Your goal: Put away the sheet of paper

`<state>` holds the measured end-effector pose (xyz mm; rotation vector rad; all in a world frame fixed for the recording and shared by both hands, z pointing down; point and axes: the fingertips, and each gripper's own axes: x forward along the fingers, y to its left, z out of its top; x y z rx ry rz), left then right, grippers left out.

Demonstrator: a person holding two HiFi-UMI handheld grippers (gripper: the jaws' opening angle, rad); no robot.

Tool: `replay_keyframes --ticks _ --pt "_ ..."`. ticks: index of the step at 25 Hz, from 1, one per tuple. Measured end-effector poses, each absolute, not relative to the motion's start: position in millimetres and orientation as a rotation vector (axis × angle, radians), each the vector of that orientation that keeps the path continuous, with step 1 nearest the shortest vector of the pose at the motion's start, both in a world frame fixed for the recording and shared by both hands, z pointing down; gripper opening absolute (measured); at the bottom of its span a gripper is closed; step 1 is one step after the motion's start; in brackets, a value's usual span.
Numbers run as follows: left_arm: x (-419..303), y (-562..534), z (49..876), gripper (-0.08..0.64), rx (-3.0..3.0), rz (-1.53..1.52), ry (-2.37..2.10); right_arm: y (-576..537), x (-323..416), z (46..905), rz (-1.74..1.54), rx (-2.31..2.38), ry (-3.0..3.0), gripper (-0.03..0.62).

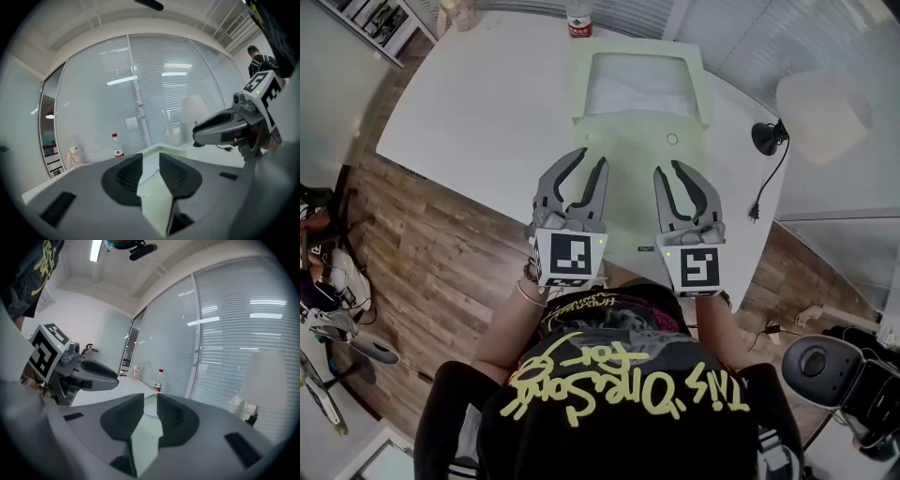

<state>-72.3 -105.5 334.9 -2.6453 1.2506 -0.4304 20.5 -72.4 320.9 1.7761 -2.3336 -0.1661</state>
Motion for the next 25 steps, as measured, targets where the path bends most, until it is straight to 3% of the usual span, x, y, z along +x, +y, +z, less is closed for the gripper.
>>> replay_keyframes --ticks 14,25 --pt "-81 -100 303 0.023 -2.690 -0.265 1.304 -60 23 297 -0.086 1.849 -2.385 0.015" --pt "-84 -99 293 0.015 -2.672 -0.251 1.310 -55 24 282 -0.094 1.899 -2.383 0.006"
